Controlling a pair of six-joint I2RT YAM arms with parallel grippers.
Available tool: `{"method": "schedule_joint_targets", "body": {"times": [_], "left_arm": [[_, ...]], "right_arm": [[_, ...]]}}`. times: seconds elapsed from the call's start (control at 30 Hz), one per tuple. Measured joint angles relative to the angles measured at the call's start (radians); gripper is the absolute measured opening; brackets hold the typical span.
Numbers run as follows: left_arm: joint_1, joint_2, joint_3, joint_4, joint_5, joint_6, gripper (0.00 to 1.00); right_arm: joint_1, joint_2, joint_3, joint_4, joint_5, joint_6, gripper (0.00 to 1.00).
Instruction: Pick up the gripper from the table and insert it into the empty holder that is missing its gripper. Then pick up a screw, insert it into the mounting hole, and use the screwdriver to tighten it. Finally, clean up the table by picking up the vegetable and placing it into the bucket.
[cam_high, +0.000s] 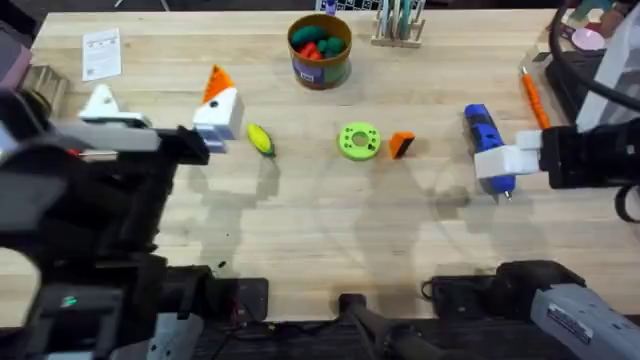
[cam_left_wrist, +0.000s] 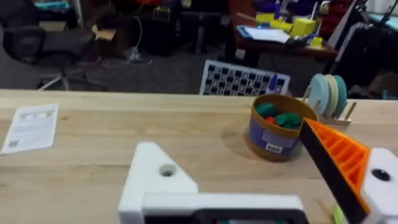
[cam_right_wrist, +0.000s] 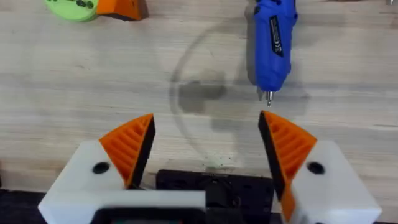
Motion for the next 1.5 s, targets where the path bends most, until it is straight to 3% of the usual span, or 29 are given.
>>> {"method": "schedule_joint_targets", "body": {"times": [0.17, 0.57, 0.97, 1.17, 1.33, 1.5], "left_arm": [[0.000, -0.060, -0.142, 0.165, 0.029, 0.000, 0.985], [0.000, -0.263, -0.276, 0.186, 0.062, 0.000, 0.985], [0.000, -0.308, -0.290, -0.040, 0.166, 0.000, 0.985], [0.000, -0.308, -0.290, -0.043, 0.198, 0.000, 0.985], [0.000, -0.308, -0.290, -0.040, 0.299, 0.000, 0.985], [0.000, -0.308, -0.290, -0.042, 0.497, -0.001, 0.985]], "right_arm": [[0.000, 0.000, 0.000, 0.000, 0.000, 0.000, 0.991], [0.000, 0.000, 0.000, 0.000, 0.000, 0.000, 0.991], [0.000, 0.000, 0.000, 0.000, 0.000, 0.000, 0.991], [0.000, 0.000, 0.000, 0.000, 0.000, 0.000, 0.991], [0.000, 0.000, 0.000, 0.000, 0.000, 0.000, 0.992], [0.000, 0.000, 0.000, 0.000, 0.000, 0.000, 0.991]]}}
